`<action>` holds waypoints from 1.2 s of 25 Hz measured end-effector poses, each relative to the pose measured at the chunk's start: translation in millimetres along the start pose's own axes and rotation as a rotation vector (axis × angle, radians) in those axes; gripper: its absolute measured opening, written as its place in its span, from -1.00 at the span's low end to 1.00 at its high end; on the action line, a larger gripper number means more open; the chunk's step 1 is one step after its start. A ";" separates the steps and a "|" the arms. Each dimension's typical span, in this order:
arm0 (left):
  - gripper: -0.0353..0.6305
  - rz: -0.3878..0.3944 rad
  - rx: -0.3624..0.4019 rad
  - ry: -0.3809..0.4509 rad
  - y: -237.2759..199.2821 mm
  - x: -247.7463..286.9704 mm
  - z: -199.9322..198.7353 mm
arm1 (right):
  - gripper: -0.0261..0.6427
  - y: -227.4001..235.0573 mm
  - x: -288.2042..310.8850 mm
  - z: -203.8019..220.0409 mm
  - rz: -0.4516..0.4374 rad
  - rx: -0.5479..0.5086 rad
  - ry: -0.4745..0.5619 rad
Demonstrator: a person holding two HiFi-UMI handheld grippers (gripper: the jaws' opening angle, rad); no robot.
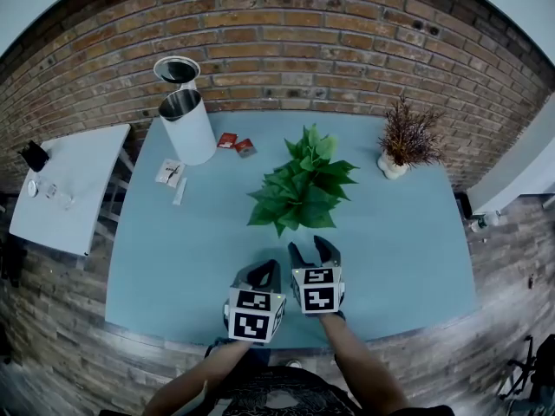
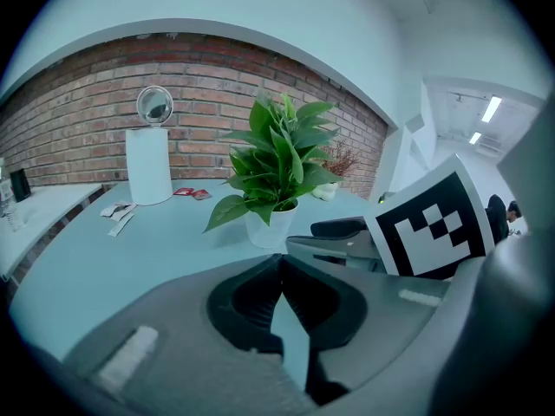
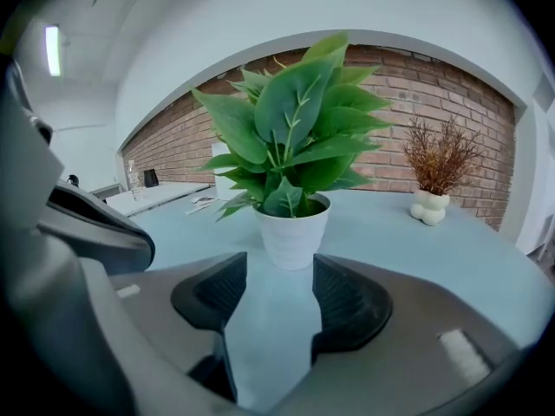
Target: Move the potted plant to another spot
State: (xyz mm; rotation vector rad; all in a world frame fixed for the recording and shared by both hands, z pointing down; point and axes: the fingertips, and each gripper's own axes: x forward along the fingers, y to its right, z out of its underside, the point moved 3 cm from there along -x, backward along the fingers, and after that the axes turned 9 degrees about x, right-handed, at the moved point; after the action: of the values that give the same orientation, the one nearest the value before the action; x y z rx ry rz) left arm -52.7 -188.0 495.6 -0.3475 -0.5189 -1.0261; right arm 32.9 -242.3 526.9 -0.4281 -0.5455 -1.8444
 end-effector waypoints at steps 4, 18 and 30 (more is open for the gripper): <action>-0.90 -0.009 0.001 0.006 7.3 -7.4 2.6 | -0.25 -3.2 -12.6 3.0 -0.015 -0.005 0.006; -0.90 -0.040 -0.007 0.057 32.9 -34.1 3.5 | -0.42 -11.5 -64.6 1.0 -0.056 -0.006 0.061; -0.90 -0.072 0.005 0.084 54.6 -55.0 9.5 | -0.56 -19.3 -110.5 5.3 -0.092 -0.019 0.109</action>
State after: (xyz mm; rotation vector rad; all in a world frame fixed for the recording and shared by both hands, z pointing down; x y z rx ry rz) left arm -30.0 -117.5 470.7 -0.2816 -0.4606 -1.1038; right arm 50.5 -147.9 468.8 -0.3174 -0.4798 -1.9498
